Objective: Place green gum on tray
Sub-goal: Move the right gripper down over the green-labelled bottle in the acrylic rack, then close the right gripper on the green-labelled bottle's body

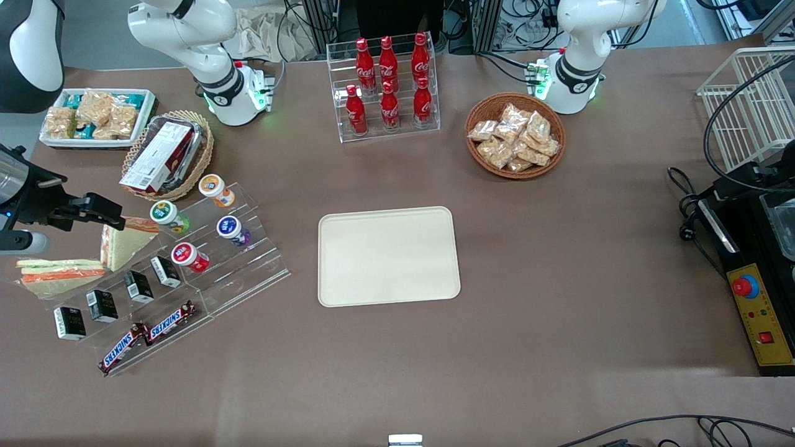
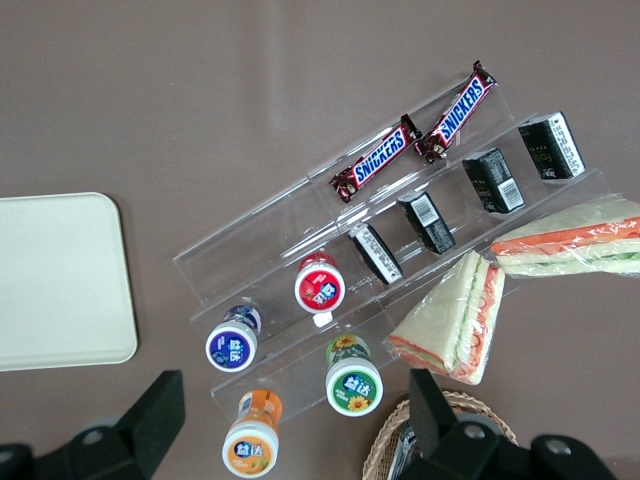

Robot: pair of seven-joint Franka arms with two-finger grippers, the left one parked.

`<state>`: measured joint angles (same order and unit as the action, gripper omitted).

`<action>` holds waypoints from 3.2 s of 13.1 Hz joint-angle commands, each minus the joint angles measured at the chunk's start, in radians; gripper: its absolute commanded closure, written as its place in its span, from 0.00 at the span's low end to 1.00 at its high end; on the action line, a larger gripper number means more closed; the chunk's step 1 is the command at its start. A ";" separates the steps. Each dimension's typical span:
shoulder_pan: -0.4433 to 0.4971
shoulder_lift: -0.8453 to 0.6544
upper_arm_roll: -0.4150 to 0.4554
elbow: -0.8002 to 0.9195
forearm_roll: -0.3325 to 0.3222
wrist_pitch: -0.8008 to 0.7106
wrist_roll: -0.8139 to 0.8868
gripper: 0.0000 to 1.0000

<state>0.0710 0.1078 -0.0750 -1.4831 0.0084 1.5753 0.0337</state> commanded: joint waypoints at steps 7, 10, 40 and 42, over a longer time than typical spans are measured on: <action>0.010 -0.107 0.014 -0.096 -0.007 -0.089 -0.073 0.00; 0.007 -0.256 0.007 -0.299 -0.007 0.007 -0.155 0.00; -0.003 -0.284 -0.101 -0.950 -0.015 0.709 -0.311 0.78; -0.003 -0.287 -0.100 -0.932 -0.016 0.698 -0.311 0.84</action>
<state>0.0722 -0.1800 -0.1743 -2.4296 0.0080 2.2657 -0.2722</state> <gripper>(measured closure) 0.414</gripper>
